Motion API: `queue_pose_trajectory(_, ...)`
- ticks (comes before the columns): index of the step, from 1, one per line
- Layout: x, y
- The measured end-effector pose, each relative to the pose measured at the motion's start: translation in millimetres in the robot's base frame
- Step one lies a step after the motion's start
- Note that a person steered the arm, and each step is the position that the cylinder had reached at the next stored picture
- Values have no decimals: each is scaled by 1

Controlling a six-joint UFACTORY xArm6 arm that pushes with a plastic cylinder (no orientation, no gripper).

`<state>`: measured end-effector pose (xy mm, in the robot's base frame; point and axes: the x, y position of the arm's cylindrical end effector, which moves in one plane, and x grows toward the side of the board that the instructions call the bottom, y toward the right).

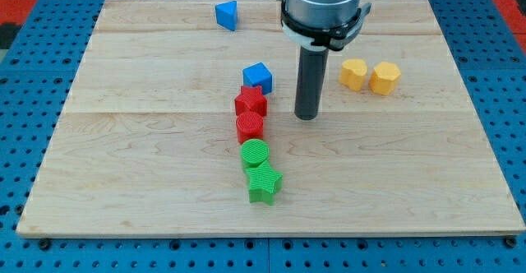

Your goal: Move the blue cube in a vertical line above the red star

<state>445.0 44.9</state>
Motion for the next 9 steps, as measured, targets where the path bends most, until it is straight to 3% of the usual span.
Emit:
queue_pose_trajectory(2,-45,-12)
queue_pose_trajectory(6,-88,-57)
queue_pose_trajectory(7,-138,-95)
queue_pose_trajectory(8,-131,-149)
queue_pose_trajectory(9,-75,-165)
